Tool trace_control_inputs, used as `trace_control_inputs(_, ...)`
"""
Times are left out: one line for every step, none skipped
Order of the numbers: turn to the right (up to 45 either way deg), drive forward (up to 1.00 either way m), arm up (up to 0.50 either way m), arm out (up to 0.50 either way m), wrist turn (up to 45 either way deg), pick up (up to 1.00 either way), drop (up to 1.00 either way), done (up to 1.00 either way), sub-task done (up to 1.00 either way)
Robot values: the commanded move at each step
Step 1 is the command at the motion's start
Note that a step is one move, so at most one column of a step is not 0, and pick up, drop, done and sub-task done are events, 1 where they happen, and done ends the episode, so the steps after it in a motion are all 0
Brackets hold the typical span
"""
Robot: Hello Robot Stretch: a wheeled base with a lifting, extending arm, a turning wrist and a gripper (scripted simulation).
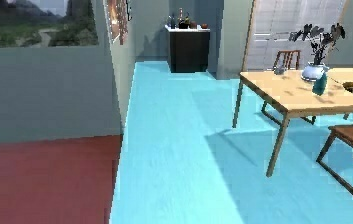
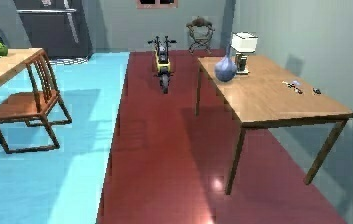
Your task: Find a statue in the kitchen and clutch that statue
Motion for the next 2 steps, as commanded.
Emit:
trace_control_inputs(0.0, 1.00, 0.00, 0.00, 0.0, 0.00, 0.00, 0.00, 0.00)
trace_control_inputs(-3.0, 0.00, 0.00, 0.00, 0.0, 0.00, 0.00, 0.00, 0.00)
